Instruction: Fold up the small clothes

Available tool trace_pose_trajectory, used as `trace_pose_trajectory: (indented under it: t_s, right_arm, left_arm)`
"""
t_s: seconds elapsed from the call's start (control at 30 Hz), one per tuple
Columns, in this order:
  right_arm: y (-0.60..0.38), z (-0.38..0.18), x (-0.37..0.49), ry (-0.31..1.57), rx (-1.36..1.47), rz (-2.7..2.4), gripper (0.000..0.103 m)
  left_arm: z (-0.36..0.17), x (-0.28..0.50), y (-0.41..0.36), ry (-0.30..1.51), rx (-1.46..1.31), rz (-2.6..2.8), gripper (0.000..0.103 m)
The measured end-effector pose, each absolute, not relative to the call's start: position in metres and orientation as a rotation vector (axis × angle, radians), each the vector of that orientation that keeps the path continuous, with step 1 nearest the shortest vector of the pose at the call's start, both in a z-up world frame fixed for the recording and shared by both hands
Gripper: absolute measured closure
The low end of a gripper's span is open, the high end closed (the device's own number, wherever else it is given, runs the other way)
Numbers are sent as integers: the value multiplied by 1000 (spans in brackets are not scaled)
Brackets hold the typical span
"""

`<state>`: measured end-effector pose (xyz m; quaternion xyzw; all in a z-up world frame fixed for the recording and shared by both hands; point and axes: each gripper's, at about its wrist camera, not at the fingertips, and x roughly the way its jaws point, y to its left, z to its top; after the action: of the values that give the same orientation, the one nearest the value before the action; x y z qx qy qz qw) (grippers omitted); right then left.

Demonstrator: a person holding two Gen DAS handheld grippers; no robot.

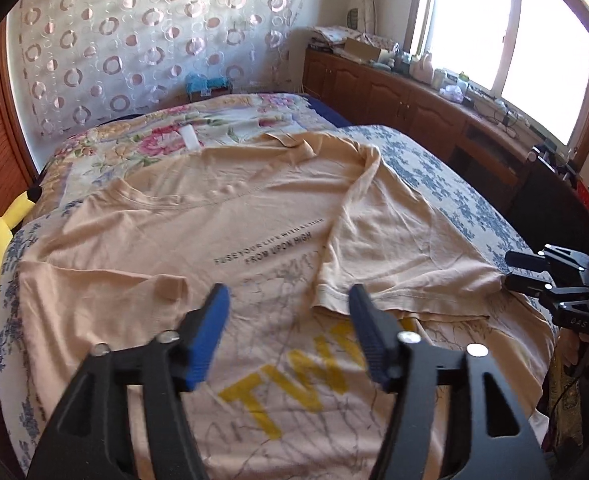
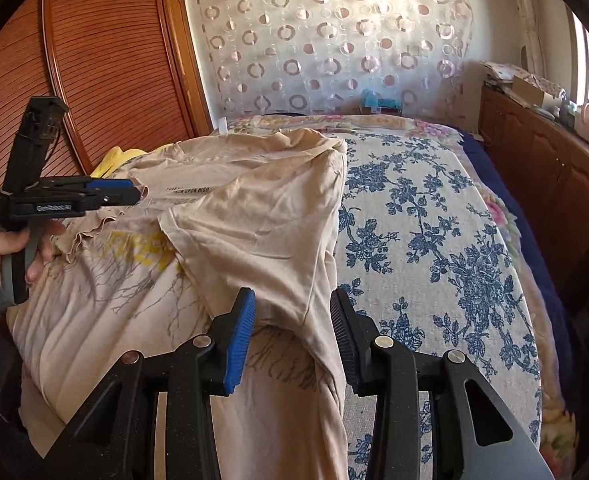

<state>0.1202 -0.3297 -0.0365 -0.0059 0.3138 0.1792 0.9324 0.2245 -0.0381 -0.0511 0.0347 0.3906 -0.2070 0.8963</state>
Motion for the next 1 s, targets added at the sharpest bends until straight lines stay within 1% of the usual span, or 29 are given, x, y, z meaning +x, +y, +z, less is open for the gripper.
trace_pose_trajectory:
  t_s: [0.03,0.07,0.3,0.43,0.53,0.7,1.0]
  right_arm:
    - [-328,-37,121,644,-16,370,63]
    - [-326,-36,122,645,-21,372,63]
    - [-312,-29,136,650,-63,394,63]
    - [-304,-22,152,643,-120,402,62]
    - [-301,-21,169,652,-148,396,58]
    - [-296,-23,200,674,-191,387,55]
    - [-283,-20,259,709,-222,419,44]
  left_arm:
    - [-50,224,-34,806,67,-430,28]
    - [-49,223,-29,804,66,-430,27]
    - [-63,232,8,885,102,-376,27]
    - [-66,237,28,891,108,-351,27]
    - [-67,241,47,890,101,-328,27]
    - [-70,256,73,893,73,-278,27]
    - [-90,295,91,944,87,-215,27]
